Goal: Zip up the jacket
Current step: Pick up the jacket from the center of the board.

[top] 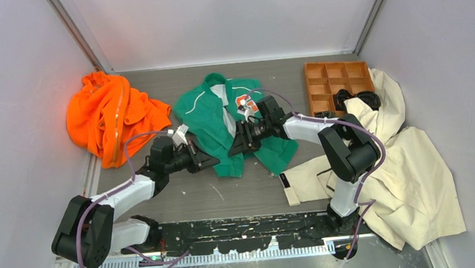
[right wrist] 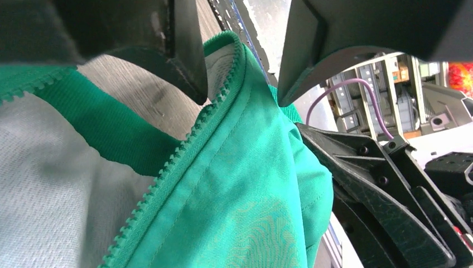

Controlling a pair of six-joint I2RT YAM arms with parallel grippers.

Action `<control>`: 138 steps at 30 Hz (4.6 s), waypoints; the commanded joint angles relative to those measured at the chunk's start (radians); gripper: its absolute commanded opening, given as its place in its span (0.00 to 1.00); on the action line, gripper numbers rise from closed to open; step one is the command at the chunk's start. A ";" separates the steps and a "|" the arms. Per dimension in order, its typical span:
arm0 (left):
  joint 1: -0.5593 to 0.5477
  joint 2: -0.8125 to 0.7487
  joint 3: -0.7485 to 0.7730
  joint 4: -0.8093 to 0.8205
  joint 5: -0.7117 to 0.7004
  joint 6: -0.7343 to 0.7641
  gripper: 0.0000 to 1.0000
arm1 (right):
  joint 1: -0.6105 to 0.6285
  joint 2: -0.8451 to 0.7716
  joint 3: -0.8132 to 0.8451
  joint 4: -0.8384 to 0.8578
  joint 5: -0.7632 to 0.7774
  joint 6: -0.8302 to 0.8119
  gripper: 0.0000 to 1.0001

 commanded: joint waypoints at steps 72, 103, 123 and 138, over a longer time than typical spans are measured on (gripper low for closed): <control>0.067 -0.624 0.005 -0.350 0.057 0.068 0.75 | 0.050 -0.108 -0.045 0.174 -0.219 -0.014 0.02; -0.374 -0.218 -0.041 0.010 -0.324 0.234 0.79 | 0.060 -0.069 -0.052 0.286 -0.248 0.114 0.02; -0.371 -0.098 -0.066 0.258 -0.262 0.166 0.56 | 0.090 -0.050 -0.041 0.279 -0.244 0.118 0.02; -0.351 -0.157 -0.091 0.204 -0.241 0.168 0.41 | 0.084 -0.063 0.003 0.106 -0.193 -0.017 0.02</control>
